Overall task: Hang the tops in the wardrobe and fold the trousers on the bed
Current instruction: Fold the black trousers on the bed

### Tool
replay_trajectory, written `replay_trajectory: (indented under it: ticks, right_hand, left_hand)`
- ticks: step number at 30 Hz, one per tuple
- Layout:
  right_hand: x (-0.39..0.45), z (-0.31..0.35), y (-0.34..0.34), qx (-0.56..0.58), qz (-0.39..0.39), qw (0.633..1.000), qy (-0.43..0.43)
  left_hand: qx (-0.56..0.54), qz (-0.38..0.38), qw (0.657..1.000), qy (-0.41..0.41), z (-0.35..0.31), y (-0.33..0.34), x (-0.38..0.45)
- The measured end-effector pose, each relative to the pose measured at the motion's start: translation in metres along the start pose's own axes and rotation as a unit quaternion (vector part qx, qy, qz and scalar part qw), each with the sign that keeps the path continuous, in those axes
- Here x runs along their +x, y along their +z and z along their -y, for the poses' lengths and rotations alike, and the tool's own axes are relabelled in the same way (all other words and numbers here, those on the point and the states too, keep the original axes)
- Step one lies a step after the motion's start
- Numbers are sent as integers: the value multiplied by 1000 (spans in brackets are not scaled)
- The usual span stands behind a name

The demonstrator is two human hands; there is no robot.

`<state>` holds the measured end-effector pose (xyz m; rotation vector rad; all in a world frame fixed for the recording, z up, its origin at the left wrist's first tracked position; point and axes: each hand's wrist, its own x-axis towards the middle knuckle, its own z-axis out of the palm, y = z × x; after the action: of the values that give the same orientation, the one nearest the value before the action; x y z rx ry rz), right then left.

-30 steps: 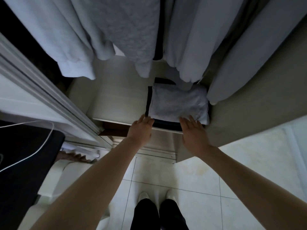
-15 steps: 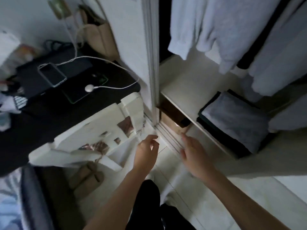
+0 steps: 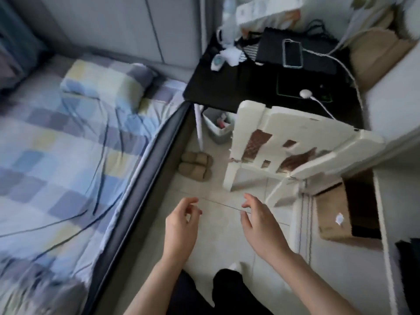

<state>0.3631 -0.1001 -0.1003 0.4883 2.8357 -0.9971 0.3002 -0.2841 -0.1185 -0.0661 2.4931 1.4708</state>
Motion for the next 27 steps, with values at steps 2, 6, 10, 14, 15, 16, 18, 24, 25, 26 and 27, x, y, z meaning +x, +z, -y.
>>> replay_trajectory:
  ticks: [2, 6, 10, 14, 15, 16, 18, 24, 25, 26, 27]
  right_hand:
    - [6, 32, 23, -13, 40, 998, -49]
    - [12, 117, 86, -33, 117, 983, -139]
    - [6, 202, 160, -51, 185, 962, -192]
    - [-1, 276, 230, -73, 222, 943, -238]
    - [-3, 296, 250, -76, 236, 936, -251]
    - [-2, 318, 272, -83, 253, 927, -263]
    - [-1, 344, 293, -90, 265, 920, -273]
    - [18, 418, 370, -109, 338, 878, -321]
    - [23, 427, 380, -116, 349, 868, -332]
    - [30, 438, 394, -124, 359, 859, -345]
    - [36, 449, 407, -131, 369, 849, -354]
  left_hand:
    - [-12, -48, 998, -25, 26, -38, -9]
    - [-58, -150, 982, -103, 91, -126, -35]
    - [-71, -241, 954, -161, 156, -218, -61]
    - [-79, -295, 929, -210, 216, -301, -78]
    - [-81, -307, 921, -224, 232, -323, -83]
    - [-85, -323, 913, -236, 249, -346, -88]
    - [-74, -339, 904, -248, 265, -369, -92]
    - [-86, -412, 849, -318, 317, -421, -97]
    - [-89, -413, 842, -335, 325, -425, -97]
    - [-91, -413, 834, -356, 334, -431, -95]
    - [-92, -411, 824, -380, 344, -434, -93]
